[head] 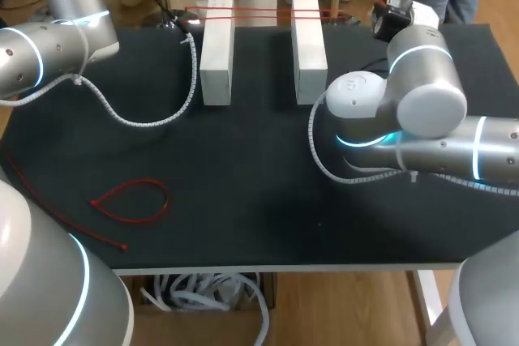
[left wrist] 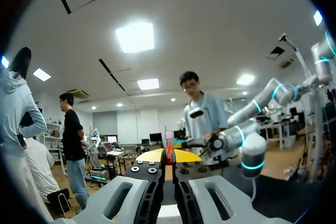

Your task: Grab the tape and strap the tape.

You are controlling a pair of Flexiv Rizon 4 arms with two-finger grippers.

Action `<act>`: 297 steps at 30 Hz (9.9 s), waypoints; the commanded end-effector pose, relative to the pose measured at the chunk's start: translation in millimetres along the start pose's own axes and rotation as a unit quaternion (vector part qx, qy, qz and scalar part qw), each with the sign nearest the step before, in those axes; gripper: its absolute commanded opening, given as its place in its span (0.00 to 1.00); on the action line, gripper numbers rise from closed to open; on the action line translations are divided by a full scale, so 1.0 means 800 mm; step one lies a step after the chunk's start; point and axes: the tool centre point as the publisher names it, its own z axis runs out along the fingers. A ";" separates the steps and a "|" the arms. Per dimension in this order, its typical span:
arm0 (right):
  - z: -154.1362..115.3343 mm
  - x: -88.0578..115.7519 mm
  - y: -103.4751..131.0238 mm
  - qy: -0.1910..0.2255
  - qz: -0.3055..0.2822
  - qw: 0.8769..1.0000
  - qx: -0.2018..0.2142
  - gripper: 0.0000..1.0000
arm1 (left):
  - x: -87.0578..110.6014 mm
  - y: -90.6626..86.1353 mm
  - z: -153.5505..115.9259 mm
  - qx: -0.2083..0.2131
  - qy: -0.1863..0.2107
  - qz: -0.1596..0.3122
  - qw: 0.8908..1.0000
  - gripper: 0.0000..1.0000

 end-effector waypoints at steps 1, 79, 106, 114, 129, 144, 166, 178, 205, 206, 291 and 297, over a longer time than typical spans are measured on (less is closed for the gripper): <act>0.000 0.000 -0.005 -0.001 0.000 1.000 -0.004 0.46 | 0.003 -0.002 0.001 -0.002 -0.003 0.001 1.000 0.00; -0.003 0.007 -0.025 -0.035 -0.161 0.986 -0.012 0.00 | 0.003 -0.002 0.001 -0.002 -0.003 0.001 1.000 0.00; -0.028 -0.005 -0.026 0.051 -0.239 0.970 -0.003 0.00 | 0.017 -0.021 -0.002 -0.342 -0.084 -0.186 0.917 0.00; -0.035 -0.009 -0.029 0.083 -0.271 0.959 -0.018 0.00 | 0.018 -0.032 0.007 -0.410 -0.065 -0.244 0.877 0.00; -0.035 -0.009 -0.029 0.083 -0.271 0.959 -0.018 0.00 | 0.021 -0.051 0.042 -0.515 -0.064 -0.249 0.818 0.00; -0.035 -0.009 -0.029 0.083 -0.271 0.959 -0.018 0.00 | 0.014 -0.058 0.047 -0.606 0.001 -0.212 0.766 0.00; -0.035 -0.009 -0.029 0.083 -0.271 0.959 -0.018 0.00 | 0.015 -0.056 0.068 -0.607 0.013 -0.175 0.775 0.00; -0.035 -0.009 -0.029 0.083 -0.271 0.959 -0.018 0.00 | 0.015 -0.056 0.068 -0.607 0.013 -0.175 0.775 0.00; -0.026 0.018 -0.047 0.151 -0.485 0.860 -0.057 0.00 | 0.015 -0.056 0.068 -0.607 0.013 -0.175 0.775 0.00; -0.024 0.020 -0.049 0.146 -0.496 0.854 -0.059 0.00 | 0.015 -0.056 0.068 -0.607 0.013 -0.175 0.775 0.00; -0.066 0.048 -0.122 0.028 -0.907 0.419 -0.034 0.00 | 0.015 -0.056 0.068 -0.607 0.013 -0.175 0.775 0.00; -0.074 0.055 -0.129 0.012 -0.916 0.401 -0.022 0.00 | 0.015 -0.056 0.068 -0.607 0.013 -0.175 0.775 0.00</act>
